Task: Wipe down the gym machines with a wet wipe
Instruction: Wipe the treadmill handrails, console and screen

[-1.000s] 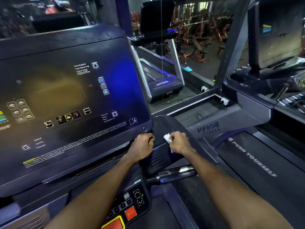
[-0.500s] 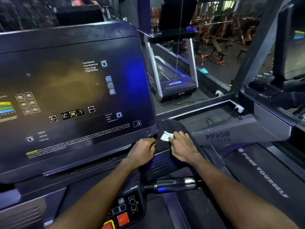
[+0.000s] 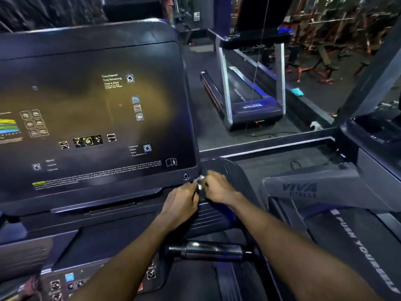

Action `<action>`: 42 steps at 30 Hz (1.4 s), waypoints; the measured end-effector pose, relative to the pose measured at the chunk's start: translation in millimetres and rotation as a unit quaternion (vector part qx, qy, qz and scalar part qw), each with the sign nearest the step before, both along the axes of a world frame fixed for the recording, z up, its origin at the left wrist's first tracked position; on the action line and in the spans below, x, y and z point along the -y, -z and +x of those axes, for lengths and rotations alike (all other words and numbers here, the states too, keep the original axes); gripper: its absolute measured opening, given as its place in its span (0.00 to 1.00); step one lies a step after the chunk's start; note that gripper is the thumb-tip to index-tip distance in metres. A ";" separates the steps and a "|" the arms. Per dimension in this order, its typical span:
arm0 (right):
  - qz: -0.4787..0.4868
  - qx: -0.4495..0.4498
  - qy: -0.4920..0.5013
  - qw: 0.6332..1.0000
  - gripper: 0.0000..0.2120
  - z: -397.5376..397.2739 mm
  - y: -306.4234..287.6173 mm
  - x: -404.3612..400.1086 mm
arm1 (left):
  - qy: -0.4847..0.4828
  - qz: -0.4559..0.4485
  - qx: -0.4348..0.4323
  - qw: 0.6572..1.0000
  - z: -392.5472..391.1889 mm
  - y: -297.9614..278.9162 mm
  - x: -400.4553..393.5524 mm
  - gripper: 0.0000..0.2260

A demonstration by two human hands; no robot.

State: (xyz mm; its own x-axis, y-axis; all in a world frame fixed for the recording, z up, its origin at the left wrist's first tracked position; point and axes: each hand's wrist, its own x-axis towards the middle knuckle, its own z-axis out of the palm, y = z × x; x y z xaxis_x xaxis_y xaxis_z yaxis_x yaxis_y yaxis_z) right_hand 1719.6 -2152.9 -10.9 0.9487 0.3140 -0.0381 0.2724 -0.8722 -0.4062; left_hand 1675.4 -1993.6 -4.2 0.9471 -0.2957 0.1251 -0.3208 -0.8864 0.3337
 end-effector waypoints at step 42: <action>-0.079 0.013 -0.049 0.996 0.24 88.1 6.3 40.4 | 0.057 0.151 -0.020 0.987 -1.0 10.9 42.3 0.11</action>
State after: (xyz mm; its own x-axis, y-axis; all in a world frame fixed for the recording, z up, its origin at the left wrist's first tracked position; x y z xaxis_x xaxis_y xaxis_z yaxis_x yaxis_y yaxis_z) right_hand 1807.7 -2193.4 -17.2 0.9152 0.3969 -0.0703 0.3677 -0.8935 -0.2577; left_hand 1674.4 -2035.9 -15.2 0.9077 -0.4191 -0.0227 -0.4165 -0.9061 0.0741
